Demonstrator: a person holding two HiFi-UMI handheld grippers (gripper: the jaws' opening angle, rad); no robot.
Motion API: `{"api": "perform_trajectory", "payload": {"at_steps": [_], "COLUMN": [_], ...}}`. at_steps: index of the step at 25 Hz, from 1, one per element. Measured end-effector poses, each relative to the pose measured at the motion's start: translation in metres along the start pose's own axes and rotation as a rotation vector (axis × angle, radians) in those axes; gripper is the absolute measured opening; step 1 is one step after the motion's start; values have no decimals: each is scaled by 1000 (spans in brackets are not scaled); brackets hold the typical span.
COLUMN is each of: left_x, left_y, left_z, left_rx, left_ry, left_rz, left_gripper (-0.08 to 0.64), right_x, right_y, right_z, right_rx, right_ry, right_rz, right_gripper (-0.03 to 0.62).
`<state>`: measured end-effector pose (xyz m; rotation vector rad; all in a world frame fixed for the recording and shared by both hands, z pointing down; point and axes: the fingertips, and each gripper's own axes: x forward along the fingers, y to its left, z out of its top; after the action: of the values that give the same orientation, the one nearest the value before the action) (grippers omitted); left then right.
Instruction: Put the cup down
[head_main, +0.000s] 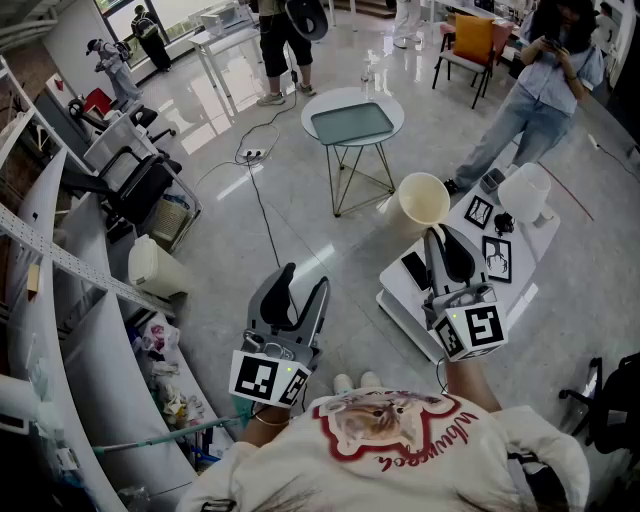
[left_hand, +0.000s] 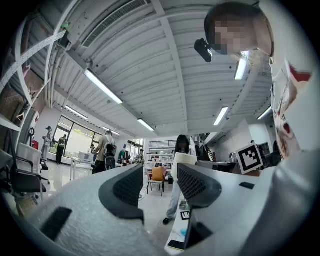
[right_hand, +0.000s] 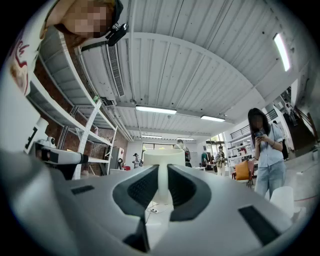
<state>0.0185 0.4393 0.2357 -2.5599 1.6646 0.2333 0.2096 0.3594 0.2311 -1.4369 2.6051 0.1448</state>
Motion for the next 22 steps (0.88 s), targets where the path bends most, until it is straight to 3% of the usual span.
{"api": "perform_trajectory", "payload": {"at_steps": [6, 7, 8, 9, 16, 22], "left_x": [7, 6, 4, 2, -5, -3], "left_y": [14, 17, 19, 22, 42, 46], "left_z": [10, 12, 14, 16, 14, 1], "left_rx": [32, 40, 45, 45, 37, 4], "left_ry": [-27, -35, -45, -56, -50, -13], "left_rz": [-16, -11, -4, 3, 72, 62], "left_gripper": [220, 180, 55, 15, 15, 15], "right_x": [11, 12, 13, 14, 23, 28], "right_y": [16, 19, 21, 24, 38, 42], "right_z": [-2, -3, -3, -2, -4, -10], "right_rx": [14, 16, 16, 13, -1, 4], "right_ry": [-12, -12, -12, -12, -2, 6], "right_rz": [5, 7, 9, 12, 40, 42], "right_gripper": [63, 63, 63, 63, 63, 63]}}
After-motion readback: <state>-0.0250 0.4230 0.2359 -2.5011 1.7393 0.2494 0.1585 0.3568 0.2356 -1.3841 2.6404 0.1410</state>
